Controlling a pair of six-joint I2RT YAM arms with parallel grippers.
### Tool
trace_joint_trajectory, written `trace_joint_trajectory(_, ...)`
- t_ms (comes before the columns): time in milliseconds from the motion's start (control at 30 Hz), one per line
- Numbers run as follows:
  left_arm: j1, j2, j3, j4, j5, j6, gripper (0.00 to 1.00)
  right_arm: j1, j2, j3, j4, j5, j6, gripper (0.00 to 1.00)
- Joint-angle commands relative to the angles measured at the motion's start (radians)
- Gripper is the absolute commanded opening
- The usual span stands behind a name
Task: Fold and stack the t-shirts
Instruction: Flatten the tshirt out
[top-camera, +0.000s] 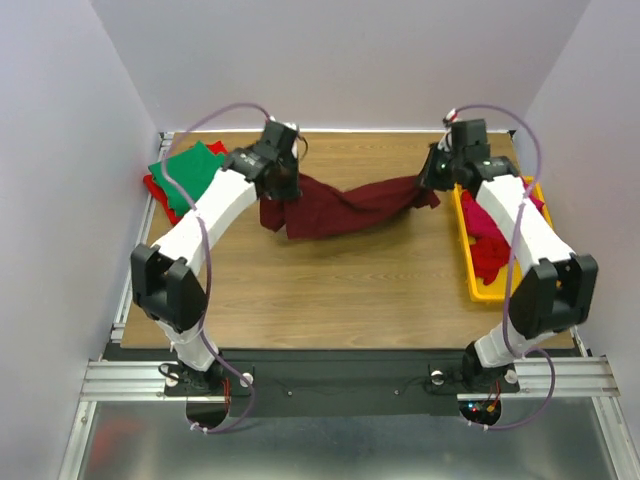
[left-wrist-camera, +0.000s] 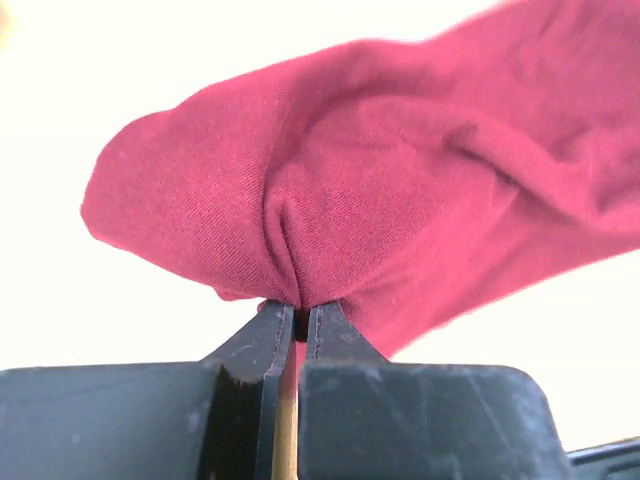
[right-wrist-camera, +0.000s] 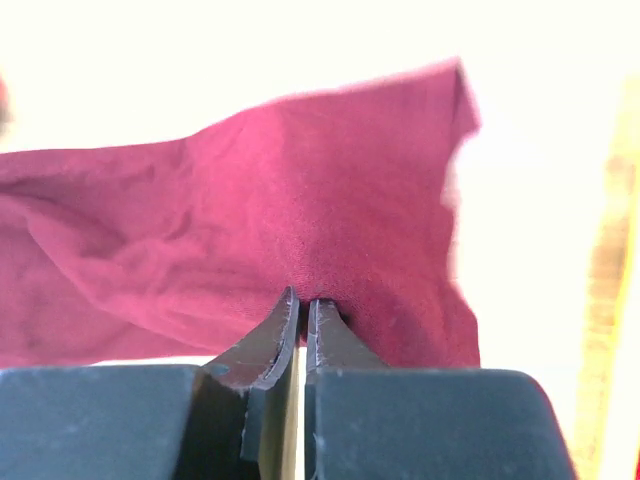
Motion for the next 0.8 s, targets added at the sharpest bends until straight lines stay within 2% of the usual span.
trace_joint_trajectory(0, 0.043, -0.057, 0.278, -0.256, 0.021, 0.101, 0.00, 0.009, -0.109, 0.181, -0.166, 0.030, 0.008, 0.00)
trace_joint_trajectory(67, 0.065, -0.048, 0.342, -0.304, 0.041, 0.111, 0.00, 0.009, -0.129, 0.209, -0.204, 0.061, 0.019, 0.00)
trace_joint_trajectory(100, 0.109, -0.066, 0.321, -0.270, 0.143, 0.108, 0.00, 0.009, -0.131, 0.220, -0.211, 0.075, 0.020, 0.00)
trace_joint_trajectory(167, 0.155, -0.046, 0.327, -0.263, 0.177, 0.090, 0.00, 0.008, -0.119, 0.213, -0.209, 0.113, 0.025, 0.00)
trace_joint_trajectory(300, 0.194, 0.055, 0.425, -0.231, 0.067, 0.074, 0.00, 0.008, 0.007, 0.220, -0.197, 0.158, 0.031, 0.00)
trace_joint_trajectory(333, 0.195, 0.108, 0.456, -0.231, -0.001, 0.072, 0.03, 0.006, 0.032, 0.225, -0.180, 0.158, 0.033, 0.00)
trace_joint_trajectory(400, 0.197, 0.187, 0.567, -0.261, -0.052, 0.062, 0.05, 0.003, 0.091, 0.263, -0.172, 0.158, 0.037, 0.00)
trace_joint_trajectory(467, 0.194, 0.209, 0.598, -0.263, -0.094, 0.056, 0.09, 0.003, 0.171, 0.301, -0.169, 0.150, 0.039, 0.00)
trace_joint_trajectory(567, 0.190, 0.169, 0.514, -0.193, -0.116, 0.056, 0.19, 0.003, 0.246, 0.318, -0.154, 0.155, 0.040, 0.00)
trace_joint_trajectory(733, 0.190, 0.109, 0.372, -0.157, -0.177, 0.072, 0.22, -0.011, 0.322, 0.321, -0.146, 0.158, 0.031, 0.00)
trace_joint_trajectory(767, 0.190, 0.103, 0.352, -0.151, -0.189, 0.072, 0.25, -0.012, 0.332, 0.323, -0.145, 0.158, 0.027, 0.00)
